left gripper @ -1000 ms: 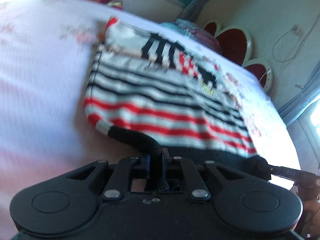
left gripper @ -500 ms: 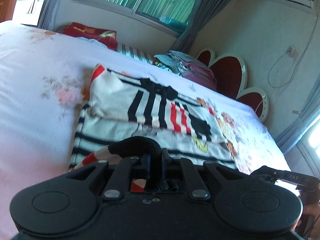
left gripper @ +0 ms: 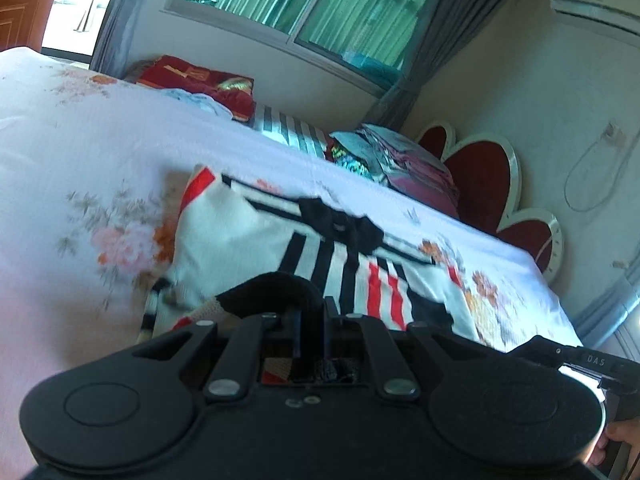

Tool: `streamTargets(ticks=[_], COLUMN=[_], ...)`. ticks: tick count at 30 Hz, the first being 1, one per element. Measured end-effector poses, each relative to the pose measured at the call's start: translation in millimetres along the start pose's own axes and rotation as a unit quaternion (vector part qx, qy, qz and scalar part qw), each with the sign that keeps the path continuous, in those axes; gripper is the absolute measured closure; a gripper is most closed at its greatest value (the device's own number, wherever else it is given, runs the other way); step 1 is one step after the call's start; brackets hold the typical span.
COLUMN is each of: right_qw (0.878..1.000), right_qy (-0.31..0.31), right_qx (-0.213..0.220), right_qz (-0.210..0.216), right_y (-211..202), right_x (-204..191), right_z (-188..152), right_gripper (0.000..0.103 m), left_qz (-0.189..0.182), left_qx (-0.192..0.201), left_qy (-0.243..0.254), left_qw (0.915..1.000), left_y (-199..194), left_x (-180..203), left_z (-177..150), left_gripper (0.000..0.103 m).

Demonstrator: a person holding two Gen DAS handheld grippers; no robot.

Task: Fold small clothes
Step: 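Grasp the black hem with both tools and lift it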

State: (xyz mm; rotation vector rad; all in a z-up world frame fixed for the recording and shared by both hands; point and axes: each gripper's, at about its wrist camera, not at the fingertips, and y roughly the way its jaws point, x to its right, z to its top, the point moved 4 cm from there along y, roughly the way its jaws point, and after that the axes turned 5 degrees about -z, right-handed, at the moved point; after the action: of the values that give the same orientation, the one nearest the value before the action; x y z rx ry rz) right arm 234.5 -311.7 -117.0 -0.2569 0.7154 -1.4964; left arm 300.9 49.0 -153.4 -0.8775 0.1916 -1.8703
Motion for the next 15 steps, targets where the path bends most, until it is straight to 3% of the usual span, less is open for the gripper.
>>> streamTargets(ticks=[15], right_qw=[1.000], right_qy=[0.020], right_qx=[0.009], right_qz=[-0.002], right_y=[106], right_x=[12], right_z=[71], right_gripper=[0.100], left_qz=[0.027], left_qx=[0.022], left_qy=[-0.029], left_qw=[0.9990], left_y=[89], left_x=[-15], left_z=[69], left_gripper=[0.095])
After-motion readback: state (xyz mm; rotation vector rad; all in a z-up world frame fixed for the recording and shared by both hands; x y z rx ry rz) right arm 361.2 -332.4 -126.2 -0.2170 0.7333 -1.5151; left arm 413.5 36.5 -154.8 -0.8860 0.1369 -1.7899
